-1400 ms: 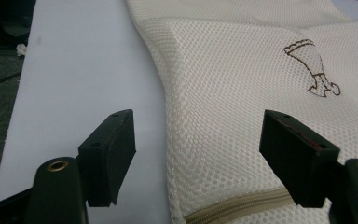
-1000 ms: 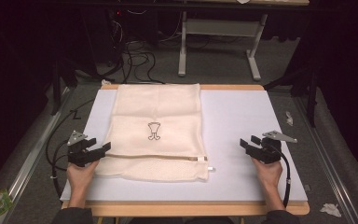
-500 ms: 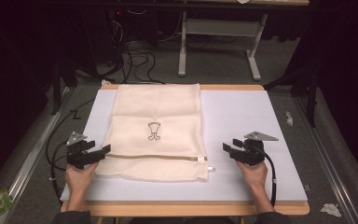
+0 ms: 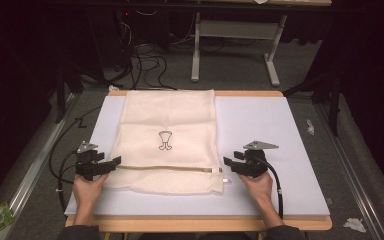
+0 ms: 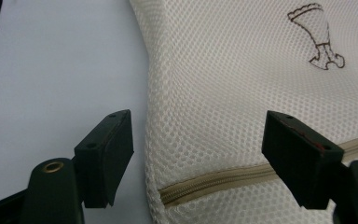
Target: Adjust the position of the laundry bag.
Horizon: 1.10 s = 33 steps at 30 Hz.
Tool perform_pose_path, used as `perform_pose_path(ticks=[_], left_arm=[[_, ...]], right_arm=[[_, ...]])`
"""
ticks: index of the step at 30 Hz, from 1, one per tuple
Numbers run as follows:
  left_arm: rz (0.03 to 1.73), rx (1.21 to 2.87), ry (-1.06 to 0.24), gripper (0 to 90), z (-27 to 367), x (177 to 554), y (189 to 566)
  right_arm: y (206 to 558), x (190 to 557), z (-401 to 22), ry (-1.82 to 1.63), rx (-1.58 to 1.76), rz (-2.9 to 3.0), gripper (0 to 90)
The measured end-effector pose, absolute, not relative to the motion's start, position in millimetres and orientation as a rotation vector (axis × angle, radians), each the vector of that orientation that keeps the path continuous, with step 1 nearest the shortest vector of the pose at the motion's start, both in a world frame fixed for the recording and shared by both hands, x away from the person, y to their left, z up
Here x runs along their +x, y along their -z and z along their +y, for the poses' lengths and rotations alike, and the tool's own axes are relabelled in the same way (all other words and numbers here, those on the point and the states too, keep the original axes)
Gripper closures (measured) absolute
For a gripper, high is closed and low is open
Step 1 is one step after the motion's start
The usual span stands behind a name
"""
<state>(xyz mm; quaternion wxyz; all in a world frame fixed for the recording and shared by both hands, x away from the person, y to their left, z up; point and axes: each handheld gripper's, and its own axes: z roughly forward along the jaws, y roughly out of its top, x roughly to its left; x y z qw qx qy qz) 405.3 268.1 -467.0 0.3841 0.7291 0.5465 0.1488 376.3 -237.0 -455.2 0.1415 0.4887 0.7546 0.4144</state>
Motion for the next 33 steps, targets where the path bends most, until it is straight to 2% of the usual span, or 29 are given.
perform_pose_path(ticks=[12,15,24,29,33], left_arm=[[1.448,1.866,-0.351,27.2,268.6,414.0,475.8],[1.448,1.867,-0.348,36.1,266.6,414.9,476.4],[1.466,1.88,-0.349,45.6,265.0,417.3,475.3],[1.471,1.919,-0.399,55.0,261.3,417.5,474.5],[1.469,1.951,-0.396,66.0,261.0,420.3,472.5]], right_arm=[[462.7,391.7,-201.9,-1.142,1.415,2.266,44.8],[468.4,395.4,-197.0,-1.103,1.43,2.284,44.0],[473.6,404.1,-192.5,-1.058,1.458,2.291,45.1],[473.8,404.9,-187.4,-1.059,1.43,2.317,60.7],[472.8,407.1,-186.4,-1.041,1.415,2.344,74.0]])
